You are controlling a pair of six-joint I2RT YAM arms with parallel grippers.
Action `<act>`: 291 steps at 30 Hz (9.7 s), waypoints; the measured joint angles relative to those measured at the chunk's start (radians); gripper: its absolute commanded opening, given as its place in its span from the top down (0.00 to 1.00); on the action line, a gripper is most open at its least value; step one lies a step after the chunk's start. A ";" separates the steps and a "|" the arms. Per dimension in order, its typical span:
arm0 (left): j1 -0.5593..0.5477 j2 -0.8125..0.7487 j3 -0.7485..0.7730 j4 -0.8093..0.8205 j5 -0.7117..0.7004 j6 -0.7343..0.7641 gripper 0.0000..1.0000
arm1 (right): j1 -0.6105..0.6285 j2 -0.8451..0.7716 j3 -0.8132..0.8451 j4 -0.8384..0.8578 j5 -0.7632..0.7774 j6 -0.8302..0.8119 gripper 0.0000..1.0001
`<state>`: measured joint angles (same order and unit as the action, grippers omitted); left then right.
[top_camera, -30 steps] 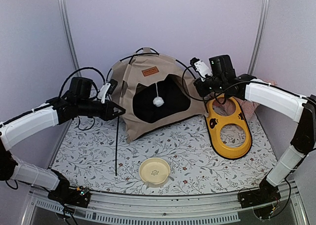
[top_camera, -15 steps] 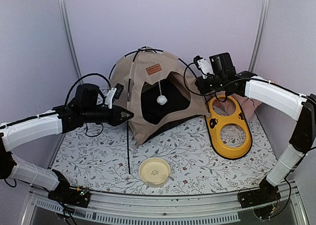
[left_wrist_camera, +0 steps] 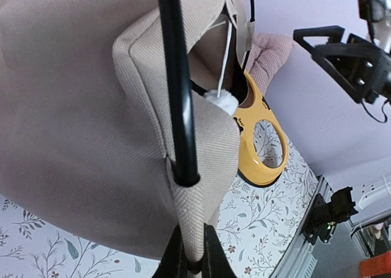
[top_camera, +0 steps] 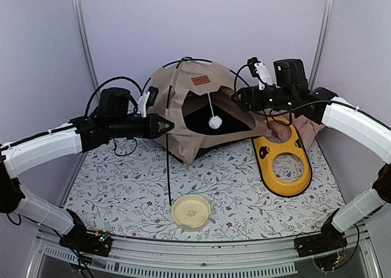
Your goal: Set up the pet tent
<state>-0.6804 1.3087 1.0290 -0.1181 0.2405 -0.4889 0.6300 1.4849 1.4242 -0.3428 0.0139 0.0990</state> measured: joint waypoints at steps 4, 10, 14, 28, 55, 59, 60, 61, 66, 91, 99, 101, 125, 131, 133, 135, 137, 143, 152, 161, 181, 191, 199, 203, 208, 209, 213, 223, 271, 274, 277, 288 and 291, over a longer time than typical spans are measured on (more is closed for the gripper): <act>-0.005 0.034 0.048 -0.022 -0.014 -0.019 1.00 | 0.105 -0.044 -0.032 0.018 -0.050 0.043 0.24; -0.005 0.080 0.124 -0.040 -0.021 -0.040 1.00 | 0.257 -0.027 -0.087 0.065 -0.190 0.118 0.34; -0.005 0.106 0.172 -0.055 -0.020 -0.040 1.00 | 0.315 0.022 -0.145 0.138 -0.306 0.184 0.39; -0.005 0.127 0.196 -0.061 -0.017 -0.039 1.00 | 0.359 0.281 -0.170 0.345 -0.457 0.436 0.57; 0.002 0.140 0.215 -0.061 0.003 -0.027 0.97 | 0.390 0.364 -0.026 0.306 -0.338 0.479 1.00; 0.012 0.138 0.215 -0.054 0.014 -0.015 0.65 | 0.391 0.366 -0.002 0.277 -0.335 0.471 1.00; 0.015 0.135 0.215 -0.048 0.008 -0.008 0.60 | 0.391 0.367 0.010 0.268 -0.337 0.468 1.00; 0.022 0.127 0.212 -0.039 0.010 0.000 0.57 | 0.391 0.367 0.019 0.258 -0.338 0.466 1.00; 0.041 -0.022 0.112 0.054 0.008 0.045 0.49 | 0.378 0.368 0.076 0.228 -0.370 0.465 1.00; -0.031 -0.116 -0.709 1.024 -0.145 0.018 0.52 | 0.315 0.473 0.305 0.230 -0.624 0.626 1.00; -0.153 0.145 -0.650 1.319 -0.177 0.079 0.53 | 0.309 0.475 0.305 0.270 -0.642 0.681 1.00; -0.171 0.187 -0.631 1.363 -0.199 0.093 0.53 | 0.309 0.475 0.306 0.280 -0.650 0.694 1.00; -0.223 0.395 -0.504 1.566 -0.381 0.139 0.64 | 0.297 0.475 0.316 0.336 -0.668 0.753 1.00; -0.223 0.408 -0.493 1.578 -0.433 0.146 0.70 | 0.296 0.475 0.316 0.351 -0.671 0.775 1.00; -0.223 0.414 -0.482 1.579 -0.438 0.146 0.72 | 0.294 0.475 0.316 0.353 -0.671 0.777 1.00; -0.223 0.417 -0.470 1.580 -0.438 0.147 0.74 | 0.292 0.475 0.316 0.355 -0.671 0.779 1.00; -0.223 0.420 -0.460 1.583 -0.441 0.148 0.76 | 0.291 0.475 0.316 0.359 -0.670 0.780 1.00; -0.223 0.426 -0.453 1.587 -0.441 0.147 0.86 | 0.291 0.475 0.316 0.360 -0.668 0.780 1.00; -0.222 0.427 -0.455 1.583 -0.435 0.145 1.00 | 0.284 0.475 0.316 0.352 -0.652 0.768 1.00; -0.247 0.327 -0.618 1.507 -0.429 0.163 1.00 | 0.244 0.474 0.285 0.320 -0.621 0.715 1.00; -0.338 0.051 -0.729 1.174 -0.545 0.243 1.00 | 0.206 0.474 0.271 0.305 -0.528 0.578 1.00; -0.362 0.015 -0.729 1.104 -0.599 0.333 1.00 | 0.206 0.474 0.269 0.306 -0.531 0.597 1.00; -0.389 -0.007 -0.729 1.073 -0.637 0.382 1.00 | 0.204 0.474 0.267 0.317 -0.551 0.628 1.00; -0.399 -0.008 -0.729 1.070 -0.655 0.398 1.00 | 0.200 0.474 0.264 0.328 -0.567 0.646 1.00; -0.416 -0.008 -0.729 1.069 -0.673 0.414 1.00 | 0.199 0.476 0.257 0.343 -0.576 0.658 1.00; -0.417 -0.008 -0.729 1.069 -0.676 0.415 1.00 | 0.199 0.478 0.257 0.348 -0.578 0.662 1.00; -0.418 -0.008 -0.729 1.067 -0.681 0.421 1.00 | 0.199 0.484 0.256 0.365 -0.578 0.672 1.00; -0.425 -0.008 -0.729 1.069 -0.703 0.438 1.00 | 0.193 0.494 0.248 0.408 -0.583 0.697 1.00; -0.358 -0.029 -0.622 0.783 -0.584 0.287 1.00 | 0.175 0.476 0.019 0.758 -0.512 0.723 0.66; -0.349 -0.029 -0.616 0.729 -0.542 0.268 1.00 | 0.167 0.472 0.004 0.788 -0.452 0.721 0.62; -0.348 -0.029 -0.616 0.678 -0.507 0.256 1.00 | 0.137 0.469 -0.024 0.801 -0.389 0.721 0.59; -0.325 -0.035 -0.616 0.650 -0.462 0.229 1.00 | 0.189 0.384 -0.162 0.764 -0.339 0.689 0.50; -0.318 -0.035 -0.616 0.650 -0.454 0.228 1.00 | 0.239 0.346 -0.192 0.752 -0.341 0.670 0.49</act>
<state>-0.9985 1.2739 0.4126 0.5323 -0.2131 -0.2611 0.8692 1.8313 1.2320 0.4091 -0.3271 0.7689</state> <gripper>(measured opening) 0.019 0.502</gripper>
